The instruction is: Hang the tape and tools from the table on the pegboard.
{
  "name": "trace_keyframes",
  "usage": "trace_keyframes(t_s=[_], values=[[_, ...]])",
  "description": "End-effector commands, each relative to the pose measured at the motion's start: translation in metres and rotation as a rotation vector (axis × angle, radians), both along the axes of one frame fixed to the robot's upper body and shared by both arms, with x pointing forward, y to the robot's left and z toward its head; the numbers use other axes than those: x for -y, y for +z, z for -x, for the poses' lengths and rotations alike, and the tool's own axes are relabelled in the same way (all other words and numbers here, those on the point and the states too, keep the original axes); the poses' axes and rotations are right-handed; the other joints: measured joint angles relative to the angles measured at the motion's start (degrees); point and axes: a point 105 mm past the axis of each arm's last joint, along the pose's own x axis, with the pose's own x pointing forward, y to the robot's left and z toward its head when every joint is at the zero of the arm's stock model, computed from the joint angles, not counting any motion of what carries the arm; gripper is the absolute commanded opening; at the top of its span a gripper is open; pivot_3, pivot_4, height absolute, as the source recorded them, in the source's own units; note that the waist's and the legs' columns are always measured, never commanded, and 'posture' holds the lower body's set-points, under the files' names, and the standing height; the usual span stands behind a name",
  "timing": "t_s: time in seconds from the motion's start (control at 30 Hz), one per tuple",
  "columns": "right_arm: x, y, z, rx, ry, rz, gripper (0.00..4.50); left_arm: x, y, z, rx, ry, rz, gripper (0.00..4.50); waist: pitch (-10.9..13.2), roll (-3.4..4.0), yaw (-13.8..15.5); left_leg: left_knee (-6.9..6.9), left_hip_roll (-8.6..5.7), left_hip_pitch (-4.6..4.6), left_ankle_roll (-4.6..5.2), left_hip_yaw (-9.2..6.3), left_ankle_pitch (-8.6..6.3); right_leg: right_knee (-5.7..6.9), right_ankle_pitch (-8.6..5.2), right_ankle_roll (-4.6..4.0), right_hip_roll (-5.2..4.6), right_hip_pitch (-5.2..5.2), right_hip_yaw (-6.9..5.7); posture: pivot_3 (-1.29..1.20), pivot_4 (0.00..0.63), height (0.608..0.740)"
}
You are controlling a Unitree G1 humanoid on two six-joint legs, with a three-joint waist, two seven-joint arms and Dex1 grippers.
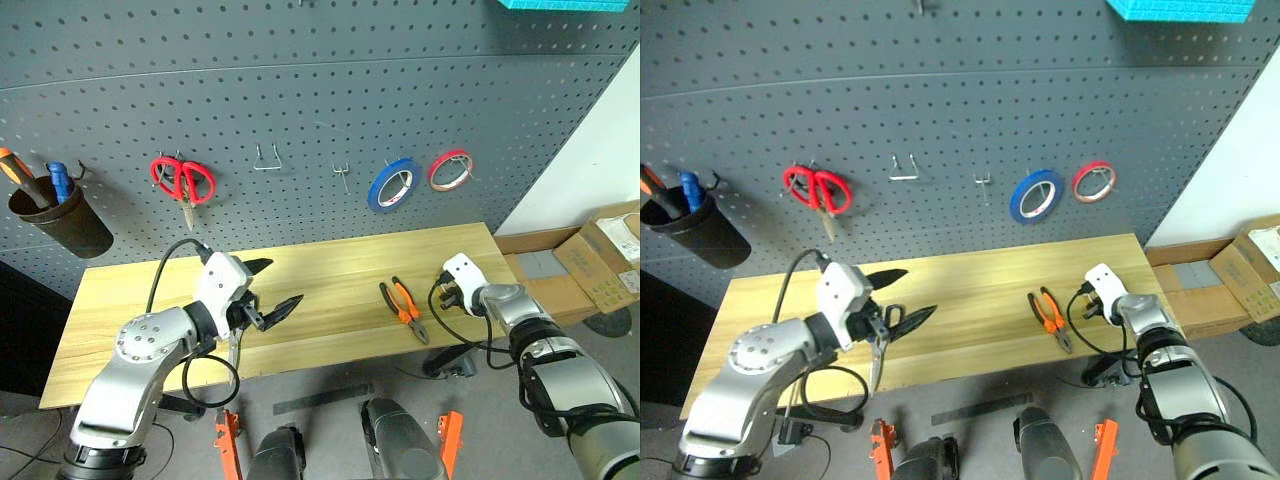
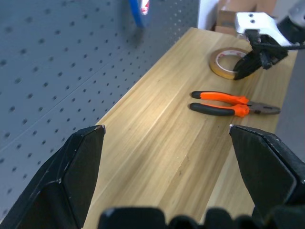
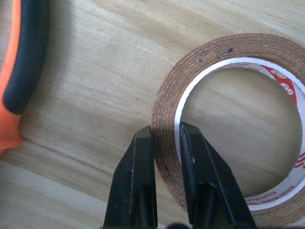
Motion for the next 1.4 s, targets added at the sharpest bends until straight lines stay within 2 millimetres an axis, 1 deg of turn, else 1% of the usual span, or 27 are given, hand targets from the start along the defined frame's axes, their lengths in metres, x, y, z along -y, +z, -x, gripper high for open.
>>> trace_keyframes(t_s=[0.03,0.1,0.13,0.17,0.23,0.3,0.37,0.43,0.5,0.6,0.73,0.83,0.93,1.1,1.17,1.27,1.33,1.4], values=[[0.007,0.025,-0.004,0.094,0.026,0.007,0.12,-0.004,0.014,0.008,0.048,-0.025,0.006,4.5,0.18,0.08,0.11,-0.01,0.0,-0.03,0.0,0.0,0.0,0.0,-0.01,0.0,-0.02,-0.04,0.0,-0.22,0.227,0.74],[0.0,0.048,-0.005,0.189,0.079,0.022,0.12,-0.008,0.013,0.009,0.045,-0.023,-0.001,4.5,0.32,0.23,0.19,-0.03,-0.01,-0.14,0.0,-0.01,0.0,0.01,-0.03,0.03,-0.08,-0.14,0.0,-0.22,0.229,0.74],[-0.007,0.062,-0.002,0.242,0.109,0.023,0.12,-0.009,0.013,0.01,0.041,-0.025,-0.001,4.5,0.39,0.3,0.21,-0.04,-0.01,-0.22,0.0,0.0,0.0,0.02,-0.04,0.04,-0.1,-0.24,0.02,-0.22,0.229,0.74],[-0.015,0.075,0.003,0.289,0.135,0.024,0.12,-0.01,0.013,0.011,0.038,-0.027,0.003,4.5,0.4,0.34,0.25,-0.03,-0.01,-0.39,0.0,0.0,0.0,0.05,-0.04,0.04,-0.11,-0.4,0.02,-0.23,0.232,0.74],[-0.039,0.095,0.023,0.383,0.228,0.045,0.12,-0.013,0.015,0.013,0.028,-0.032,0.019,4.5,0.45,0.42,0.25,0.03,0.02,-0.85,-0.01,-0.06,0.01,0.14,-0.03,0.05,-0.11,-0.86,-0.02,-0.24,0.239,0.74],[-0.073,0.106,0.053,0.457,0.316,0.035,0.12,-0.016,0.018,0.015,0.015,-0.036,0.05,4.5,0.48,0.43,0.24,-0.02,0.08,-0.92,-0.02,-0.11,0.0,0.13,-0.03,0.05,-0.1,-0.94,-0.06,-0.25,0.245,0.74],[-0.098,0.11,0.079,0.498,0.368,0.016,0.12,-0.018,0.019,0.017,0.005,-0.044,0.057,4.5,0.5,0.41,0.25,-0.05,0.17,-0.96,-0.08,-0.19,-0.03,0.13,-0.05,0.02,-0.1,-0.99,-0.1,-0.26,0.252,0.74],[-0.118,0.117,0.096,0.562,0.403,0.008,0.12,-0.019,0.02,0.018,0.002,-0.049,0.051,4.5,0.66,0.4,0.2,-0.04,0.2,-0.96,-0.11,-0.23,-0.05,0.12,-0.07,-0.01,-0.09,-1.0,-0.12,-0.26,0.258,0.74],[-0.135,0.131,0.105,0.674,0.446,0.028,0.12,-0.02,0.021,0.018,0.001,-0.053,0.049,4.5,0.96,0.31,0.14,0.01,0.13,-0.94,-0.1,-0.22,-0.05,0.1,-0.07,0.02,-0.12,-1.03,-0.01,-0.26,0.259,0.74],[-0.151,0.154,0.102,0.841,0.495,0.074,0.12,-0.022,0.028,0.015,0.013,-0.046,0.063,4.5,1.32,-0.03,0.07,0.17,0.02,-0.93,-0.09,-0.12,-0.02,0.07,0.0,0.13,-0.26,-1.02,0.04,-0.26,0.263,0.74],[-0.172,0.187,0.082,1.057,0.539,0.104,0.12,-0.027,0.04,0.01,0.041,-0.019,0.099,4.5,1.59,-0.2,-0.05,0.25,0.05,-0.93,-0.08,-0.13,0.0,0.09,0.03,0.08,-0.24,-1.02,-0.01,-0.26,0.266,0.74],[-0.192,0.198,0.067,1.123,0.584,0.088,0.12,-0.031,0.041,0.009,0.045,-0.007,0.091,4.5,1.6,-0.2,-0.13,0.06,0.08,-0.92,-0.08,-0.1,0.0,0.12,0.03,0.04,-0.19,-1.08,-0.06,-0.25,0.263,0.74],[-0.209,0.199,0.055,1.137,0.621,0.065,0.12,-0.031,0.042,0.009,0.04,-0.001,0.095,4.5,1.59,-0.2,0.09,-0.07,0.12,-1.11,-0.09,-0.14,-0.01,0.21,0.16,-0.35,-0.19,-1.33,-0.11,-0.24,0.256,0.74],[-0.232,0.199,0.035,1.151,0.666,0.045,0.12,-0.032,0.043,0.012,0.022,0.005,0.1,4.5,1.59,-0.19,0.19,0.02,0.08,-1.97,-0.11,-0.29,-0.03,0.24,0.22,-0.37,-0.47,-2.1,-0.11,-0.22,0.252,0.74],[-0.237,0.196,0.024,1.131,0.649,0.041,0.12,-0.033,0.042,0.012,0.027,0.014,0.091,4.5,1.59,-0.19,0.2,0.01,0.05,-1.99,-0.12,-0.29,-0.04,0.22,0.23,-0.36,-0.54,-2.12,-0.11,-0.22,0.252,0.74],[-0.233,0.188,0.011,1.087,0.599,0.035,0.12,-0.031,0.041,0.014,0.019,0.005,0.084,4.5,1.59,-0.2,0.22,0.01,0.05,-1.97,-0.11,-0.33,-0.04,0.25,0.23,-0.37,-0.54,-2.11,-0.13,-0.2,0.244,0.74],[-0.229,0.185,0.007,1.071,0.573,0.022,0.83,-0.029,0.041,0.016,0.007,-0.005,0.087,4.5,1.59,-0.2,0.31,0.01,0.06,-1.98,-0.11,-0.38,-0.04,0.28,0.24,-0.39,-0.53,-2.11,-0.16,-0.2,0.24,0.74],[-0.223,0.18,0.009,1.045,0.549,-0.011,1.34,-0.029,0.041,0.017,0.009,-0.008,0.087,4.5,1.58,-0.2,0.39,0.03,0.05,-1.98,-0.11,-0.39,-0.04,0.3,0.24,-0.39,-0.53,-2.11,-0.16,-0.2,0.24,0.74]])
